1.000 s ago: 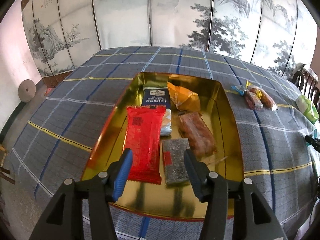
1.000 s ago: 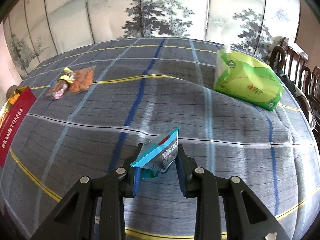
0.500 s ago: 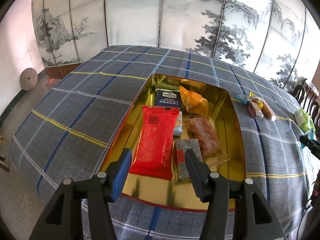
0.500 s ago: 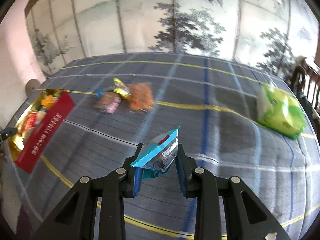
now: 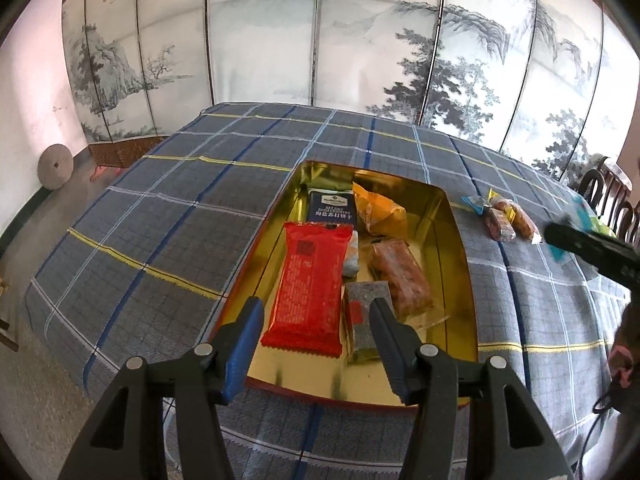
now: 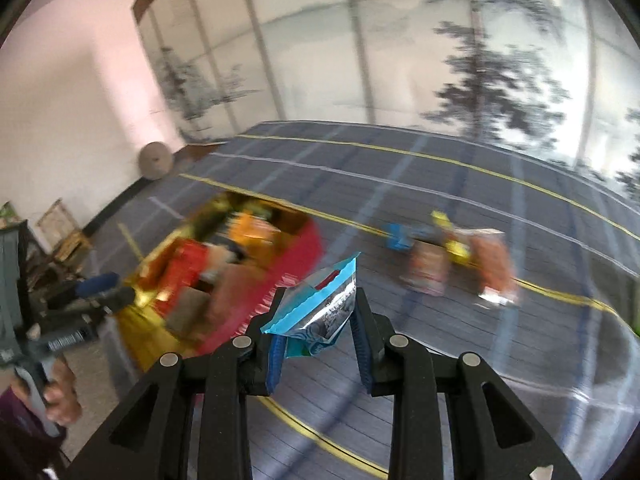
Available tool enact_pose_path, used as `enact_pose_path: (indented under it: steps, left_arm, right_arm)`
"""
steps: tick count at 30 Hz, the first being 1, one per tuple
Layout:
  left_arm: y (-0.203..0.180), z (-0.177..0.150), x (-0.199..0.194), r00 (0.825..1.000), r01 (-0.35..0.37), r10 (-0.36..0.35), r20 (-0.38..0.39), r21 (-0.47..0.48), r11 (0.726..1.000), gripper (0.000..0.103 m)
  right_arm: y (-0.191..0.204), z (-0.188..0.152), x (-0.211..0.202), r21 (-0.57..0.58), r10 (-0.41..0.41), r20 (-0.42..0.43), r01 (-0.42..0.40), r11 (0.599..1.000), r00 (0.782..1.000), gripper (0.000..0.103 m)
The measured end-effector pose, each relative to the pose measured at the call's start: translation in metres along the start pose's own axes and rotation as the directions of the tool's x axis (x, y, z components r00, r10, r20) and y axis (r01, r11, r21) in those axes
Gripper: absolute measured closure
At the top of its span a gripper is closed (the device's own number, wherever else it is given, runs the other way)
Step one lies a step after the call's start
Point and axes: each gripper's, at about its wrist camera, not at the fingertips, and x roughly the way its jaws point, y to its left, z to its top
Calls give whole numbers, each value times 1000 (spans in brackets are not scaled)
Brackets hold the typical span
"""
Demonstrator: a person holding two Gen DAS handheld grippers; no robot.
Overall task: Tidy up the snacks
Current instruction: 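Carry the blue candy over the gold tin and open the right tool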
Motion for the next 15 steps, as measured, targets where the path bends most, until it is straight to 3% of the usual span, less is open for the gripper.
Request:
enact_pose_path:
  steps: [6,9,15]
  left_arm:
    - [3,0,-7,1000,12,-12,-7,3,1000,38]
    - [6,2,-10,1000,17,-17,-11,-3,1000,29]
    - [15,3,-6,998,4,-6,-63,-27,1000,21]
  right_arm:
    - [49,27,42,-80,100,-40,-103,991,994,75]
    - [60,36,70,-98,102,-82,-110,989,991,75]
    - [65,40,111,-86,93,-142,-106,991,985,75]
